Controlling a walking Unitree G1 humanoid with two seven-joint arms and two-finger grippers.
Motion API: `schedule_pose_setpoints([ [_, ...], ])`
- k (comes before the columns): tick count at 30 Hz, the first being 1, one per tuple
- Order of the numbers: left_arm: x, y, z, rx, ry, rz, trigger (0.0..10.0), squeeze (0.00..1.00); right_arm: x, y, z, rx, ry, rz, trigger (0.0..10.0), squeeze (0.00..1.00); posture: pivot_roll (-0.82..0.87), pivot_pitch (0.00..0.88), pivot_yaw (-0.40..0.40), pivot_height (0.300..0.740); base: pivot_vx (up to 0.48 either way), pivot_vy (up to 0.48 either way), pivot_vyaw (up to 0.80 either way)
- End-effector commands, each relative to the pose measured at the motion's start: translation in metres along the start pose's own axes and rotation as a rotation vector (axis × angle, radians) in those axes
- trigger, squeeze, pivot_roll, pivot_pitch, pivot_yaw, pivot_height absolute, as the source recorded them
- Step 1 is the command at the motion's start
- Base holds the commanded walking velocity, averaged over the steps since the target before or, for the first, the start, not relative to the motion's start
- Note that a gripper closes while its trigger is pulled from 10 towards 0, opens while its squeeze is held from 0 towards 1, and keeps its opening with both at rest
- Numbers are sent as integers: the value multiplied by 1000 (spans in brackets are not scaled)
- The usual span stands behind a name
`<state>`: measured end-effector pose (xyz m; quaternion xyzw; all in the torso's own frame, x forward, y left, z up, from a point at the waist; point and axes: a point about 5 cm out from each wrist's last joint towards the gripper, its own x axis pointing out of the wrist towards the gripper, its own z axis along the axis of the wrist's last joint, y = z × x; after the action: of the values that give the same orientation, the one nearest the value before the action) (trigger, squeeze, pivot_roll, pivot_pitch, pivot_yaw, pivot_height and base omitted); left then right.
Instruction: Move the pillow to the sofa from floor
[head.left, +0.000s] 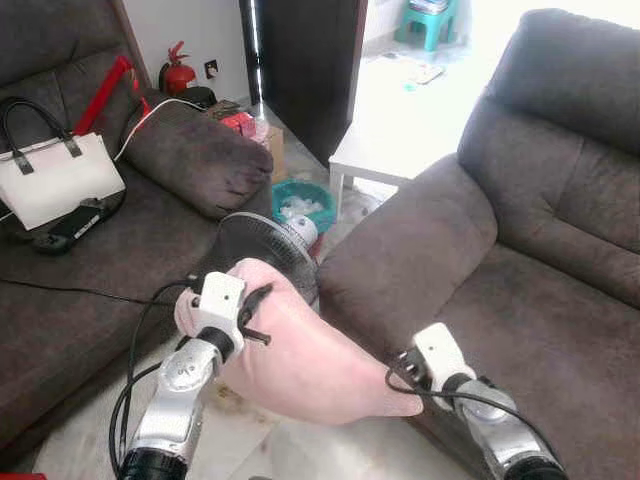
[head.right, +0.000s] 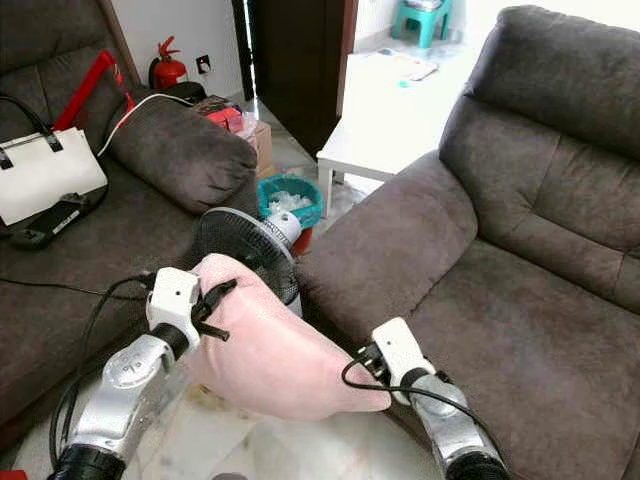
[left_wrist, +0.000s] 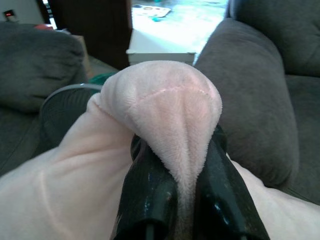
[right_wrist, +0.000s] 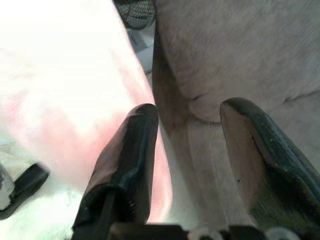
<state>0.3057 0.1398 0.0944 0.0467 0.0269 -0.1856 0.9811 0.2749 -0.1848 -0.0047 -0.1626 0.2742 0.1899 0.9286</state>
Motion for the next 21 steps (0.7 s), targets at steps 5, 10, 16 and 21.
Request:
schedule_pose_setpoints([
  [5, 10, 0, 14, 46, -57, 6, 10000, 0, -5, -15, 6, -74, 35, 101, 10000, 1000, 101, 1, -26, 740, 0, 0, 0],
  [10, 12, -1, 14, 46, -62, 1, 10000, 0, -10, -10, -8, -159, 141, 212, 10000, 1000, 98, 1, -30, 740, 0, 0, 0],
  [16, 13, -2, 15, 53, -67, -4, 10000, 0, -12, 6, -30, -214, 248, 269, 10000, 1000, 98, 0, -27, 740, 0, 0, 0],
  [21, 14, -3, 15, 55, -65, -19, 10000, 0, -10, 19, -39, -221, 279, 290, 10000, 0, 103, 0, -25, 740, 0, 0, 0],
])
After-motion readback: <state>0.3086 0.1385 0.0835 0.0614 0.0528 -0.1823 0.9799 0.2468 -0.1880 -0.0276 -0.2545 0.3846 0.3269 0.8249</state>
